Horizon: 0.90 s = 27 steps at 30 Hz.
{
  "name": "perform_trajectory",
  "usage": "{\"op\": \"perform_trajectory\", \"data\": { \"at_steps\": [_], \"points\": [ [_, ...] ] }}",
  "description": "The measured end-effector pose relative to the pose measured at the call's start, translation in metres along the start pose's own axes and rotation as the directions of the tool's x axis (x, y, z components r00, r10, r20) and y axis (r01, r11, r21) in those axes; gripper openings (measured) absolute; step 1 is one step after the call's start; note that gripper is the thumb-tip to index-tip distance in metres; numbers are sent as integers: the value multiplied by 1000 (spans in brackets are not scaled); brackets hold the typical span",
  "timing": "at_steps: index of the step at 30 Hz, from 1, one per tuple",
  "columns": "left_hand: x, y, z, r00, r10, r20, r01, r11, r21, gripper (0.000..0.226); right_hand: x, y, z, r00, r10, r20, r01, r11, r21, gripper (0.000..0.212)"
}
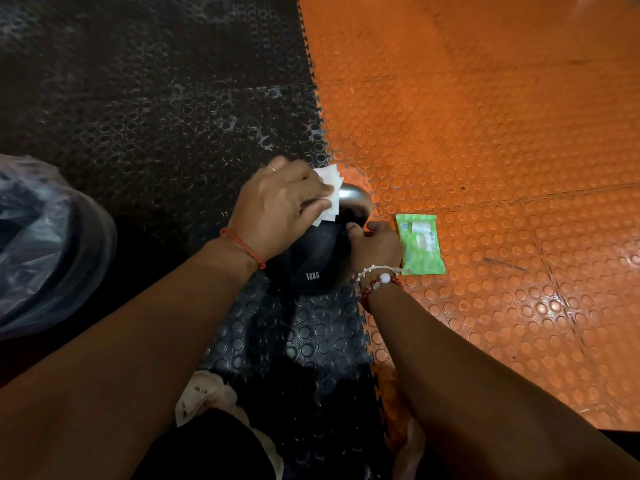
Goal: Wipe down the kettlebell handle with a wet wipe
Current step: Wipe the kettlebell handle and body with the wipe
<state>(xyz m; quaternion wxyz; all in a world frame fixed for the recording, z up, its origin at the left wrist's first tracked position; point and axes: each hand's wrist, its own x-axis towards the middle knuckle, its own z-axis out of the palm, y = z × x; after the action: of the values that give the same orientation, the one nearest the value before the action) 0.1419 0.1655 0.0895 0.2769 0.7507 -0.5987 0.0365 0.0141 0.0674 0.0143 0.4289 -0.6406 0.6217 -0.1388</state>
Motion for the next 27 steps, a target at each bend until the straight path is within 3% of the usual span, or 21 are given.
{"op": "perform_trajectory", "data": {
  "at_steps": [4,9,13,18,22,27],
  "points": [
    [1,-10,0,979,-182,-88,177,983,-54,18,3,0,-2,995,-98,9,98,994,-45,45],
    [-6,2,3,999,3,-39,-4,1000,-22,11,5,2,-5,990,-138,35,140,989,-48,40],
    [1,-8,0,959,-257,-117,234,955,-179,10,7,2,-4,988,-148,38,150,987,-60,39],
    [-6,2,1,999,-38,-39,35,997,-62,15,10,4,-3,986,-162,37,165,983,-79,37],
    [3,-9,0,962,-251,-107,232,959,-164,14,10,5,-4,985,-166,37,168,983,-79,36],
    [-4,6,3,1000,4,-7,-4,999,-44,11,11,5,-5,987,-155,48,158,985,-76,36]
  ]
}}
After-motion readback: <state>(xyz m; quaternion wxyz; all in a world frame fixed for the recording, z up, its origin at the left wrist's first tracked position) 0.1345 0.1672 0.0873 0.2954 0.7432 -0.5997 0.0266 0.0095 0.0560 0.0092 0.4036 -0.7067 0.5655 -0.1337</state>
